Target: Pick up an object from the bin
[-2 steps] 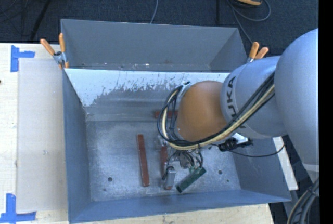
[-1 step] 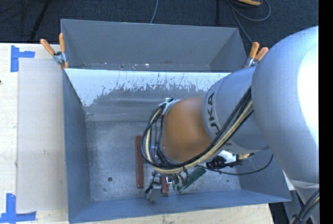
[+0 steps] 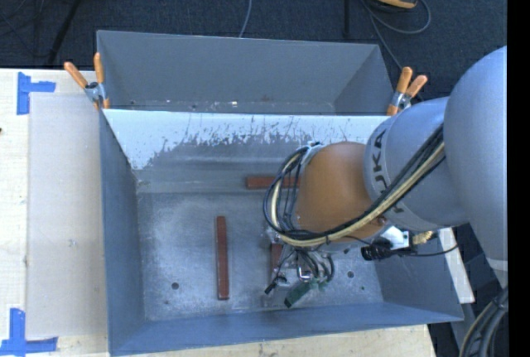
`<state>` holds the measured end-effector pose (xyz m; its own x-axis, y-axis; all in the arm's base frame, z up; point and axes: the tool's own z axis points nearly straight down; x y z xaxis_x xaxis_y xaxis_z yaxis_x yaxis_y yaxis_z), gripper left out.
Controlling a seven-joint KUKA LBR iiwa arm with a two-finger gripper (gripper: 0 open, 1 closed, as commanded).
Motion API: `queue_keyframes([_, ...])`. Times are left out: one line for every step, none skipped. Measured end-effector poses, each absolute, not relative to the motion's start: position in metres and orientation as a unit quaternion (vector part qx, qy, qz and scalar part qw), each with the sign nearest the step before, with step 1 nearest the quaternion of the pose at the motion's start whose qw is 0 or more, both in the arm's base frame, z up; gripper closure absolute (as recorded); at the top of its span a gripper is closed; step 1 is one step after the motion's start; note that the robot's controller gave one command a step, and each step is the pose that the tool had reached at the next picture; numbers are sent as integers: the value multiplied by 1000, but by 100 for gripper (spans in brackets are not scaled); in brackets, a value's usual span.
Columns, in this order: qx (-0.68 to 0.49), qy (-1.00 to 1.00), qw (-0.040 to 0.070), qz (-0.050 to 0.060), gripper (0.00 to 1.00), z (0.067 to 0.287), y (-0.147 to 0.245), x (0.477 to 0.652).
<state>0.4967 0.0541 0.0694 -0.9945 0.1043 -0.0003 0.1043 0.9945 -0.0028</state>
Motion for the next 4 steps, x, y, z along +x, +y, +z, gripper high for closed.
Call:
queue_keyframes([61,998,5,-2,0,165,-22,524])
queue_keyframes([122,993,0,0,0,68,-51,514])
queue_keyframes([122,993,1,1,100,73,-50,516])
queue_keyframes([123,992,1,0,0,70,-51,515])
